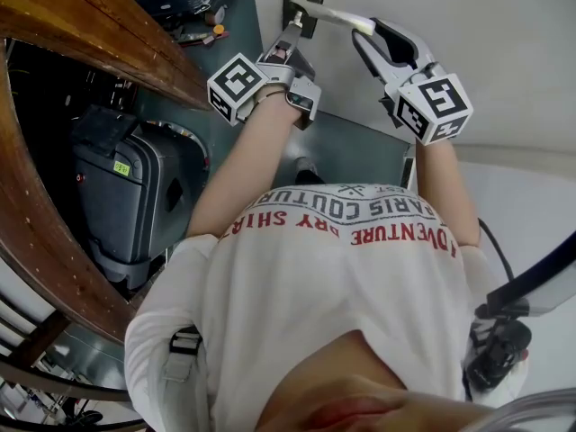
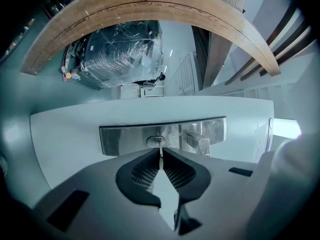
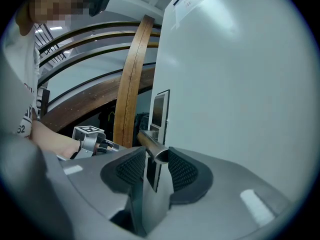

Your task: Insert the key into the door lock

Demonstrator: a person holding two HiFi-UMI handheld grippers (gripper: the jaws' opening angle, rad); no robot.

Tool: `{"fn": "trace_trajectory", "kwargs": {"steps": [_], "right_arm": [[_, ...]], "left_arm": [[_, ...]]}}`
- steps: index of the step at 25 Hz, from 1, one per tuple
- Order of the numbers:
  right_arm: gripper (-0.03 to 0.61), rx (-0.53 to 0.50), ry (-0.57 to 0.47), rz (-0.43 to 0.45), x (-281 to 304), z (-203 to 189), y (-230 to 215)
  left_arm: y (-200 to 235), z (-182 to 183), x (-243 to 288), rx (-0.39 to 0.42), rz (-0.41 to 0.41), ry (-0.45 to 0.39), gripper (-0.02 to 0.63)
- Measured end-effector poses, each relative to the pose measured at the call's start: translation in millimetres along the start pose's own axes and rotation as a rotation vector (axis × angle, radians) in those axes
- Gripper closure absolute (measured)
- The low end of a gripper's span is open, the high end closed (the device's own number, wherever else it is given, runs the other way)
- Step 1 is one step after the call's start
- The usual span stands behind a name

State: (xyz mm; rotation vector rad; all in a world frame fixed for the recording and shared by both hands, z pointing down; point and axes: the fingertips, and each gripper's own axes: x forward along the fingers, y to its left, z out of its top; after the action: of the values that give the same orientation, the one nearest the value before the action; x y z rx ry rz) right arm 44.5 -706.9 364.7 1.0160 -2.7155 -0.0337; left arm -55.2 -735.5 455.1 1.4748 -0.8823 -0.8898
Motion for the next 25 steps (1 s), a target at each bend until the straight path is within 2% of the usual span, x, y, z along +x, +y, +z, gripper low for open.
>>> {"fn": "trace_trajectory", "kwargs": {"steps": [15,17,20,22,25], "right_arm": [[0.44,-0.051,0.011,-0.017,-0.7,-3.9,2.1],[0.44,-0.051,0.014,-0.023,0.4,-4.0,1.4],[0.44,-0.051,0.036,-0.036,3.8,-7.0,0.3],[0.439,-0.046,0.063,-0.051,4.7,-13.2,-3.1],[0.439,-0.013,0.115,-0.101,-5.2,-27.8,-11.1]], "left_arm": [[2.6,3.5,17.1,-0.043,-0.033,0.002,0.591],[1.3,4.8,18.4,-0.001,-0.041,0.001,0.591],[0.0,6.8,20.1,0.113,-0.052,0.021,0.579],[3.8,7.0,17.4,0.167,-0.04,0.054,0.53],[8.2,2.6,-3.8,0.298,0.007,0.131,0.518]]}}
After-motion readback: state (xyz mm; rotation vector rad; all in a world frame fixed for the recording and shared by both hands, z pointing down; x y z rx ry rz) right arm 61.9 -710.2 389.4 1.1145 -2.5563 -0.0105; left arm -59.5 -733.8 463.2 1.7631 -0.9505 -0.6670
